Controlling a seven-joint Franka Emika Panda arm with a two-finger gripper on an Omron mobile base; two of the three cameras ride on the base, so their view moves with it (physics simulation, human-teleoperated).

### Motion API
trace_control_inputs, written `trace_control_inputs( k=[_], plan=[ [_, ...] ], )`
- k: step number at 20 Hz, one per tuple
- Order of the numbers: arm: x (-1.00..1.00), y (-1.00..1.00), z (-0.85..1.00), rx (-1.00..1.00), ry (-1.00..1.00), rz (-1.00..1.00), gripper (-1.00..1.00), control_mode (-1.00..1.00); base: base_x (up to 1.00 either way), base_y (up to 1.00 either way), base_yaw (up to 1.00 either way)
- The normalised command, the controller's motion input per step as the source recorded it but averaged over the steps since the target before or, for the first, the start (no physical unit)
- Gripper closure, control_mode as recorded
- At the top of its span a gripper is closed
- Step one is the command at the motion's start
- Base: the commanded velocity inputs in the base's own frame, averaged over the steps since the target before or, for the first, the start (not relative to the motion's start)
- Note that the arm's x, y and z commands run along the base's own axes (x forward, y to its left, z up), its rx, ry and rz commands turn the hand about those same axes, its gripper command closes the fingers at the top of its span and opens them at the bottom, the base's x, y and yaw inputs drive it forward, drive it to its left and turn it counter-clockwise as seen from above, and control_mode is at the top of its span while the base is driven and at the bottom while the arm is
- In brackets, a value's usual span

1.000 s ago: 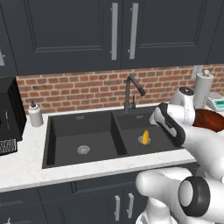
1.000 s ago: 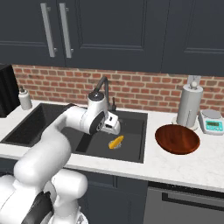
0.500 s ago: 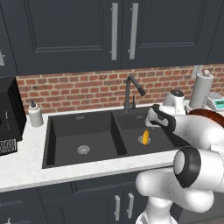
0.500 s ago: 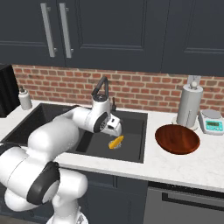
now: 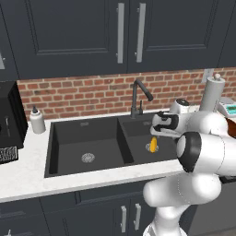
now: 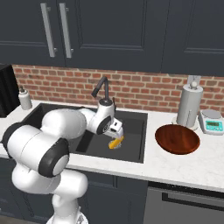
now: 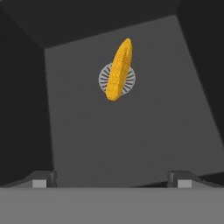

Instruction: Pick the corn from the sink and place it in the bowl. Then pick the bowl and place it in the microwave. Then close the microwave door and press the start button.

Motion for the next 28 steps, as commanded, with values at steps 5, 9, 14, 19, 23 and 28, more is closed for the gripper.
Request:
trace_control_inputs(
  k=[5,9,14,19,23,28],
  plan=[
    [0.34,-0.03,-0.14,0.00,0.07,0.00,-1.00,-1.00,0.00,0.00,0.00],
    [0.37,-0.10,-0.17,0.00,0.08,0.00,-1.00,-1.00,0.00,0.00,0.00],
    [0.35,-0.13,-0.27,0.00,0.04,0.00,-1.00,-1.00,0.00,0.00,0.00],
    [0.33,-0.05,-0.30,0.00,0.03,0.00,-1.00,-1.00,0.00,0.00,0.00],
    [0.27,-0.06,-0.31,0.00,0.01,0.00,-1.00,-1.00,0.00,0.00,0.00],
    [0.21,-0.09,-0.39,0.00,0.01,0.00,-1.00,-1.00,0.00,0.00,0.00]
  ],
)
